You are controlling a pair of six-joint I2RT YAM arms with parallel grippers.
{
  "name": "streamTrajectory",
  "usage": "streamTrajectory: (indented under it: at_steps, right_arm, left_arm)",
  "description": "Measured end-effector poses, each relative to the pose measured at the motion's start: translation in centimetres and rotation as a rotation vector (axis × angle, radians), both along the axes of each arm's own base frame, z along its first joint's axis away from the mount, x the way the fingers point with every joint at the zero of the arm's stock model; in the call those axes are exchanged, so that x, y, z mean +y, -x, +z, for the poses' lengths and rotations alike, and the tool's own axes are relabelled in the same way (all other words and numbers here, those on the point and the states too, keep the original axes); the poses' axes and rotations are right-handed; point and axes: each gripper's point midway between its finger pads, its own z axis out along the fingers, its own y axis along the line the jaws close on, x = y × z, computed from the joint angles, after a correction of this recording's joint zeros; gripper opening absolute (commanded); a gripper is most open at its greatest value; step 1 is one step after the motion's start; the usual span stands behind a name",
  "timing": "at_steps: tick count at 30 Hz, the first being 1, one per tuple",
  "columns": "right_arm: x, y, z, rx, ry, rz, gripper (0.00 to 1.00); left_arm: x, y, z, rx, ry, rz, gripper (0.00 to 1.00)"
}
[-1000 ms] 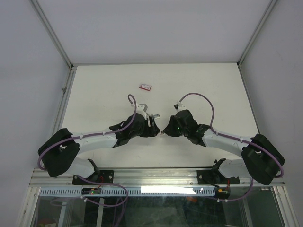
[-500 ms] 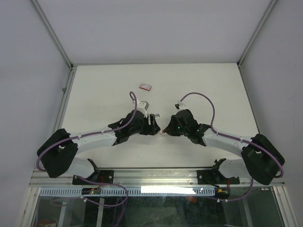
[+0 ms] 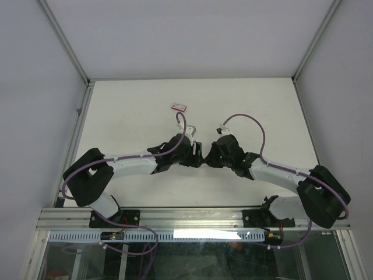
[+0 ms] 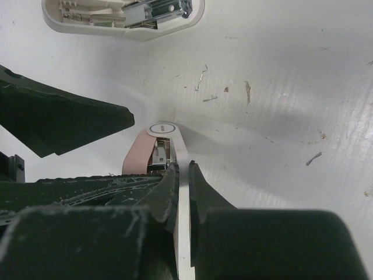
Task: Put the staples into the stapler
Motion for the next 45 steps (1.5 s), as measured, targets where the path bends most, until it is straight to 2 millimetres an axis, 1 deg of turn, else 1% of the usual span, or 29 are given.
streamTrajectory:
  at_steps: [7, 18, 27, 37, 45]
  right_arm:
    - [0.0, -0.1, -0.1, -0.001, 0.003, -0.003, 0.00]
    - [0.3, -0.3, 0.2, -0.006, -0.001, 0.004, 0.00]
    - [0.2, -0.4, 0.3, 0.000, -0.014, 0.012, 0.00]
    - [0.5, -0.5, 0.4, 0.001, -0.031, 0.021, 0.00]
    - [0.9, -0.7, 0.3, -0.002, -0.043, 0.027, 0.00]
  left_arm:
    - [0.2, -0.1, 0.0, -0.017, -0.023, 0.022, 0.68]
    - [1.1, -0.1, 0.0, -0.014, -0.016, 0.068, 0.67]
    - [1.3, 0.0, -0.1, 0.004, 0.020, 0.070, 0.66]
    - [1.8, 0.0, -0.2, 0.040, 0.076, 0.079, 0.64]
    - [2.2, 0.1, -0.1, 0.061, 0.115, 0.077, 0.59]
